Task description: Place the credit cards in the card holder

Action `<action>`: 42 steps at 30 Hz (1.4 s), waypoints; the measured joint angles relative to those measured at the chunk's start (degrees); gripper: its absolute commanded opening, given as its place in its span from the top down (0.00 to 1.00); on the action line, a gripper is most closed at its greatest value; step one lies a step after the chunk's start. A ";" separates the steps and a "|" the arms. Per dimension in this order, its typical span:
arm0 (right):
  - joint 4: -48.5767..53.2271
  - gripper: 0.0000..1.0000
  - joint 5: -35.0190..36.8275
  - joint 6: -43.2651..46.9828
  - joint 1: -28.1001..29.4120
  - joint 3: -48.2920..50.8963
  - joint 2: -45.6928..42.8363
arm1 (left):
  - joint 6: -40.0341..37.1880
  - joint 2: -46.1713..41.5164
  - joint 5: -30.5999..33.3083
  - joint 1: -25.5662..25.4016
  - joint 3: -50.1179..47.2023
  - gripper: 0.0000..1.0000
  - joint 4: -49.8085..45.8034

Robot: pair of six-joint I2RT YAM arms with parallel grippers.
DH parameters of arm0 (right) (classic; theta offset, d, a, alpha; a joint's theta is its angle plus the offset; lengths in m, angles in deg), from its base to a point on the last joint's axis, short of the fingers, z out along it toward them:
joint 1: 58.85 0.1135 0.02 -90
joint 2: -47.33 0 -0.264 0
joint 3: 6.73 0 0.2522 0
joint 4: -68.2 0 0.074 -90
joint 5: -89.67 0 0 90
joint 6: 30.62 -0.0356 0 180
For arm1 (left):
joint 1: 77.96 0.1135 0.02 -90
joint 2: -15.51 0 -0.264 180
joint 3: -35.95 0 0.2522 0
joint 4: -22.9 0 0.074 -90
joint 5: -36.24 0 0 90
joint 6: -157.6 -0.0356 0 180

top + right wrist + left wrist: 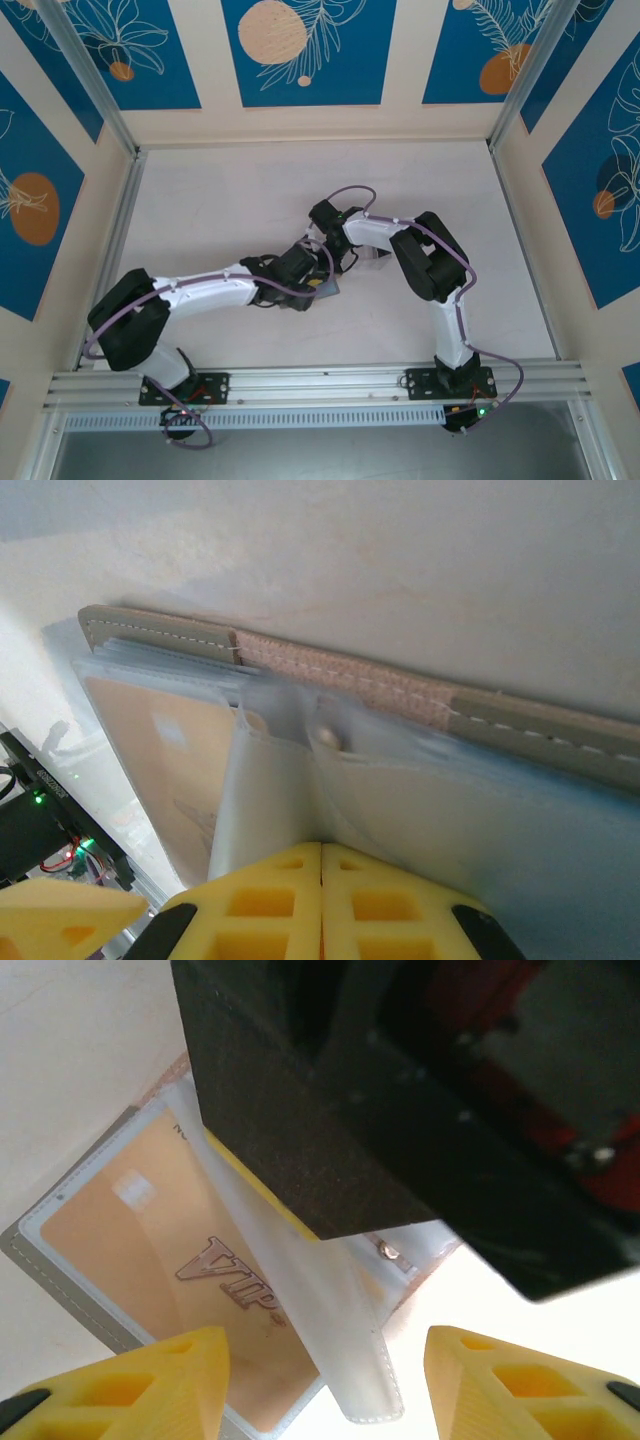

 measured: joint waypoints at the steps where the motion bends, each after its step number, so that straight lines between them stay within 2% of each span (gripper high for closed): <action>1: 0.00 0.91 -0.09 0.00 -0.02 0.00 0.02 | -0.13 0.24 0.35 -0.20 -0.07 0.46 0.09; 5: 0.17 0.91 -0.35 0.07 -0.15 -0.15 0.17 | -0.55 1.36 1.68 -0.61 -0.24 0.47 1.07; 12: 0.46 0.90 -0.52 0.52 -0.50 -0.33 0.24 | -0.26 3.41 6.56 -1.09 -0.31 0.55 4.39; 19: 0.96 0.87 -0.02 1.73 -1.20 -0.44 -0.15 | 0.52 2.82 10.16 -1.40 -1.73 0.57 5.88; 24: 2.38 0.87 0.94 2.36 -2.23 -1.70 -0.13 | 0.96 0.94 9.46 -1.77 -4.90 0.54 9.97; 34: 2.58 0.87 0.04 2.60 -2.78 -2.32 -0.11 | 0.98 -0.76 6.78 -2.14 -8.44 0.48 10.34; 38: 2.62 0.87 0.11 2.60 -2.78 -2.32 -0.11 | 1.18 -0.70 7.04 -2.27 -8.41 0.55 10.14; 42: 2.56 0.87 0.98 2.60 -2.78 -2.23 -0.17 | 2.25 -0.76 9.03 -2.56 -8.41 0.56 9.77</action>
